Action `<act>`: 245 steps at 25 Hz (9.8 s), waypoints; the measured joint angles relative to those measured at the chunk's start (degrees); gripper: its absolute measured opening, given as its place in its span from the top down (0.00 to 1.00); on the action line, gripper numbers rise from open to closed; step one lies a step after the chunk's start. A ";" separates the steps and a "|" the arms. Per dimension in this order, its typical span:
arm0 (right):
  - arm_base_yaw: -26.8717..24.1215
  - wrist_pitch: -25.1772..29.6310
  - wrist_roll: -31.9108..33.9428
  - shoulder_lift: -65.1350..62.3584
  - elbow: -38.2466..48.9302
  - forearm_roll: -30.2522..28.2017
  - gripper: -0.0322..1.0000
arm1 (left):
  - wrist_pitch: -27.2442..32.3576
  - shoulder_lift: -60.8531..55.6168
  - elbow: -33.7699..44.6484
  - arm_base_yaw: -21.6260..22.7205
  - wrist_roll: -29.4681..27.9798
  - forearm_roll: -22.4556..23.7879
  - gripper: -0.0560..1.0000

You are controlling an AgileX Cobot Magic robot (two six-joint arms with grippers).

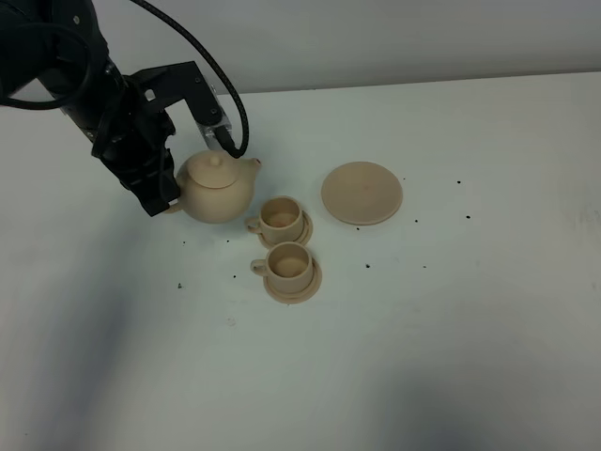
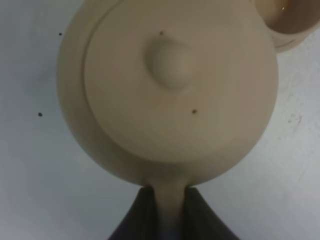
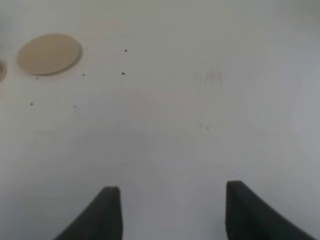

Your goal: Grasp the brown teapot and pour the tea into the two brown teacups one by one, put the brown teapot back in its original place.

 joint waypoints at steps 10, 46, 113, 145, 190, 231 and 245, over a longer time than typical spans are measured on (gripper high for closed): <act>0.00 0.00 0.00 0.00 0.00 0.00 0.50 | -3.24 2.48 0.00 0.39 6.39 0.40 0.80; 0.00 0.00 0.00 0.00 0.00 0.00 0.50 | -10.47 7.81 0.00 0.39 17.66 8.49 0.80; 0.00 0.00 0.00 0.00 0.00 0.00 0.50 | -19.86 6.34 0.00 -8.80 24.52 24.56 0.80; 0.00 0.00 0.00 0.00 0.00 0.00 0.50 | -21.54 6.85 0.00 -9.61 31.55 27.61 0.80; 0.00 0.00 0.00 0.00 0.00 0.00 0.50 | -25.47 6.85 0.00 -9.61 37.92 29.06 0.80; 0.00 0.00 0.00 0.00 0.00 0.00 0.50 | -28.23 6.85 0.00 -9.61 43.65 29.06 0.80; 0.00 0.00 0.00 0.00 0.00 0.00 0.50 | -29.77 6.85 0.00 -10.03 45.56 29.06 0.80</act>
